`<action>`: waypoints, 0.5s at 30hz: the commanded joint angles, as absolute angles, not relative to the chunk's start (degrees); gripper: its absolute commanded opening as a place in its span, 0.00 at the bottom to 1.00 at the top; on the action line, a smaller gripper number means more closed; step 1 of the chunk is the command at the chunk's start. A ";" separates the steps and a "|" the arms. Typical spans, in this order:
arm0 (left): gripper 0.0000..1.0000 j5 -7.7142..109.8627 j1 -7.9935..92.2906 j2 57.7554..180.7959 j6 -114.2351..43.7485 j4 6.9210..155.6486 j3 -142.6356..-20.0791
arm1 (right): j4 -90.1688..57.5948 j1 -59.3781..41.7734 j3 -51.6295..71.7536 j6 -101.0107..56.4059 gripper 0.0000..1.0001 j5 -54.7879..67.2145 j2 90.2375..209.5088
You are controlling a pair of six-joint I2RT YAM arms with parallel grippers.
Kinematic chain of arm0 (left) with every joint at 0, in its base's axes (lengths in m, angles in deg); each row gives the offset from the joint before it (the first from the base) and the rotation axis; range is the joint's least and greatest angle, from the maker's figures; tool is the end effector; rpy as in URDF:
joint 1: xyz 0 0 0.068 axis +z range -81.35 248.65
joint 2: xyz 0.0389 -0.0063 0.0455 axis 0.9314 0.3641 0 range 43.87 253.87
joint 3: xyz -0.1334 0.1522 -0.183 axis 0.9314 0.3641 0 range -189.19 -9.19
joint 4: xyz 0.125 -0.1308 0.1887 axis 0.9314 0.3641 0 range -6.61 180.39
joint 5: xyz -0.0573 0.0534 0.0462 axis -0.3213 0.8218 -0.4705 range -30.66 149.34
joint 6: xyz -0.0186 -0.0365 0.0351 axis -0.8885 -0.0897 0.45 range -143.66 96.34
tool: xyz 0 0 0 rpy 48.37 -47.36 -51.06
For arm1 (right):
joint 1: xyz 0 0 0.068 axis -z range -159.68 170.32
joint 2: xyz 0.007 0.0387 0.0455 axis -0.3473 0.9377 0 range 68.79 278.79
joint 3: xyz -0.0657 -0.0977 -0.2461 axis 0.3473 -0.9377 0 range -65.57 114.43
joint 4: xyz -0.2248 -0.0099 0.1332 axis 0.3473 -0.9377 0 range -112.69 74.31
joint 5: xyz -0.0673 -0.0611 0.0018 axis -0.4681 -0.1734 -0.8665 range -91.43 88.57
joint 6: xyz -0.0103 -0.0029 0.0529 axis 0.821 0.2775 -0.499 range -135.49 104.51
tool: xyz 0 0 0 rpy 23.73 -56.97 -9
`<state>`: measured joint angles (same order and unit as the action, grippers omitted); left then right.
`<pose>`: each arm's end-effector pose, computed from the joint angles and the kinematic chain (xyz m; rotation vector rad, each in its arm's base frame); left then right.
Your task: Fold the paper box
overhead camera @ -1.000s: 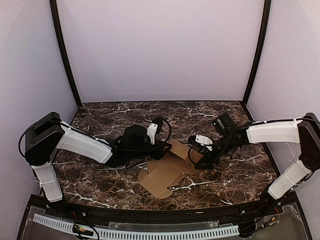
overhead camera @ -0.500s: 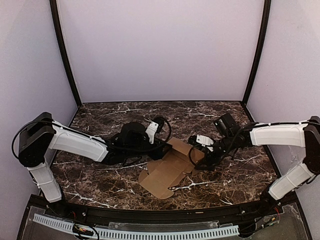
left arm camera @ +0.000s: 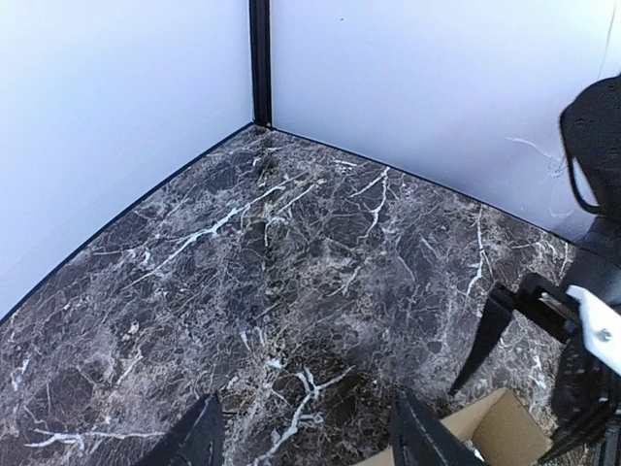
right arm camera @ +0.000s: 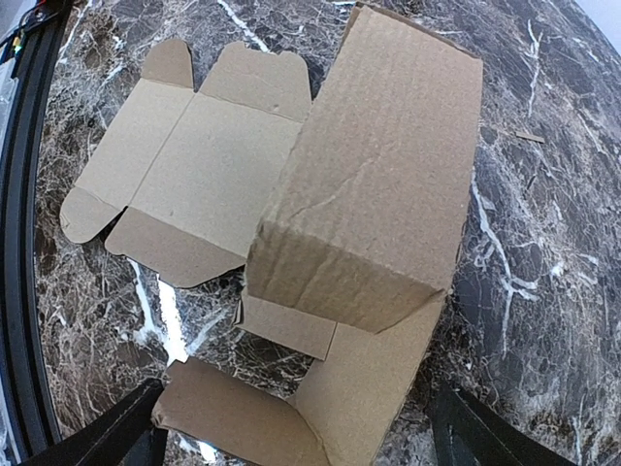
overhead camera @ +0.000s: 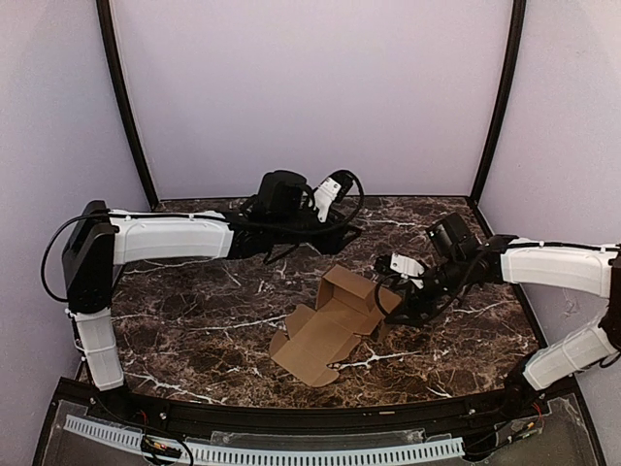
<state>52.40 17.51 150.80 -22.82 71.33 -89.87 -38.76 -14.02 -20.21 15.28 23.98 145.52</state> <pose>0.2784 -0.3524 0.2847 0.9019 1.6477 -0.7237 0.2075 0.1602 0.2078 -1.4836 1.9910 0.5829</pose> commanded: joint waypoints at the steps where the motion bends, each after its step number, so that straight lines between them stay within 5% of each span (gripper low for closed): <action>1: 0.59 44.91 19.31 157.18 -23.10 82.73 -95.92 | -40.17 -13.12 -21.55 14.87 0.94 23.51 143.41; 15: 0.49 38.39 19.35 152.50 -30.45 80.62 -83.59 | -37.05 -12.55 -18.69 13.46 0.89 21.13 150.10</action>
